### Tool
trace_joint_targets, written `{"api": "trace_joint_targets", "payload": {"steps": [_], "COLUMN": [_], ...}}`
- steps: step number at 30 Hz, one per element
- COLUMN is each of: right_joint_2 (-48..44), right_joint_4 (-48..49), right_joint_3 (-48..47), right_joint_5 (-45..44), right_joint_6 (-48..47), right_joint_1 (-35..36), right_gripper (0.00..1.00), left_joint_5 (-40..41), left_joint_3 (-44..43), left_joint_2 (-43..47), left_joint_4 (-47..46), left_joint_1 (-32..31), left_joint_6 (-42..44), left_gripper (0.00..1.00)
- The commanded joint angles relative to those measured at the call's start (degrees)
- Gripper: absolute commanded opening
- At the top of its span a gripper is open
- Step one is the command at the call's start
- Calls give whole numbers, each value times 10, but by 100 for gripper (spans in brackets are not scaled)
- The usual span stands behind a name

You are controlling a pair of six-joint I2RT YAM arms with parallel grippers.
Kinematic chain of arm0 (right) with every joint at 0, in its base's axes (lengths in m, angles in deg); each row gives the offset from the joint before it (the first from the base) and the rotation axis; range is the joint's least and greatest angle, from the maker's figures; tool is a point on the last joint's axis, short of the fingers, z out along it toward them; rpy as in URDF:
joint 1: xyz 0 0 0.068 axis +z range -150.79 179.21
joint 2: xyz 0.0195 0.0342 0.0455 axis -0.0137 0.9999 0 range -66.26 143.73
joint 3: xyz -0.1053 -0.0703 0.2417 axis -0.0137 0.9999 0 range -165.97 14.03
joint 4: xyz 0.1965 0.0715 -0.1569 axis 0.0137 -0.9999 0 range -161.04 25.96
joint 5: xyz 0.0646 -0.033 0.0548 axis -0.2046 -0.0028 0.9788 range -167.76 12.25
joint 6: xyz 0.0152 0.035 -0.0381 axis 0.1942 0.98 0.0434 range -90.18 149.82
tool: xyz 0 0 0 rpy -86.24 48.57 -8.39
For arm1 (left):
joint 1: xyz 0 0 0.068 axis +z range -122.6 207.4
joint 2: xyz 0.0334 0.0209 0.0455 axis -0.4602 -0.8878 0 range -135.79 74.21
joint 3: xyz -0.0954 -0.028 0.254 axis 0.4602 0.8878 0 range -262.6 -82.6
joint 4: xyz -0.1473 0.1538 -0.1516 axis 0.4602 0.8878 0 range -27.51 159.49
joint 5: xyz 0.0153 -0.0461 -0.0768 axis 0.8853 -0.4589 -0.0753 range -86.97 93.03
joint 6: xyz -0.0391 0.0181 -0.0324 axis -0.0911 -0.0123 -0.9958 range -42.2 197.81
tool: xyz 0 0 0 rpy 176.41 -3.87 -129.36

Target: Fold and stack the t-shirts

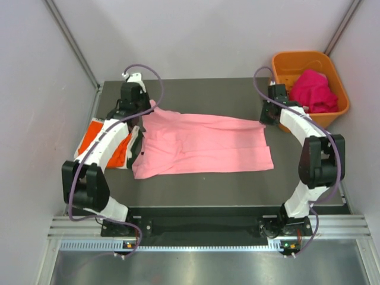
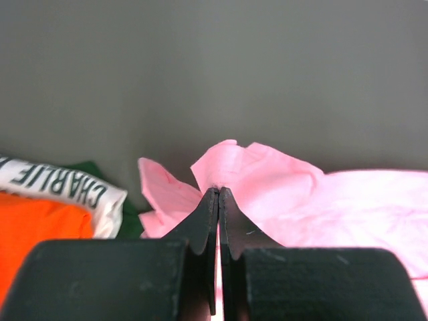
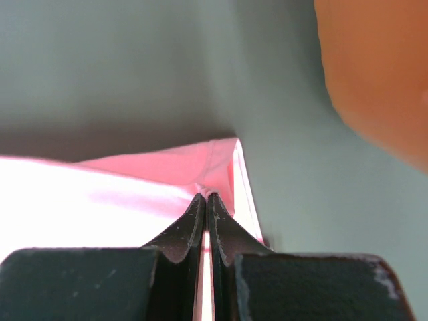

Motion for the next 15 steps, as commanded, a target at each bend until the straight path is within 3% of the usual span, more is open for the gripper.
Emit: {"api": "trace_joint_targets", "payload": {"steps": [1,15], "right_joint_2": [-50,-119], "right_joint_4": [31,50], "right_joint_3": [27,121], "right_joint_5": [4,-22], "right_joint_6": [13,28], "right_joint_1": [-5,-6], "right_gripper": [0,0], "left_joint_5": [55,110], "left_joint_3": [37,174], "left_joint_2": [49,174], "left_joint_4": [2,14], "left_joint_1": [-1,-29], "left_joint_6": [-9,-40], "left_gripper": [0,0]}}
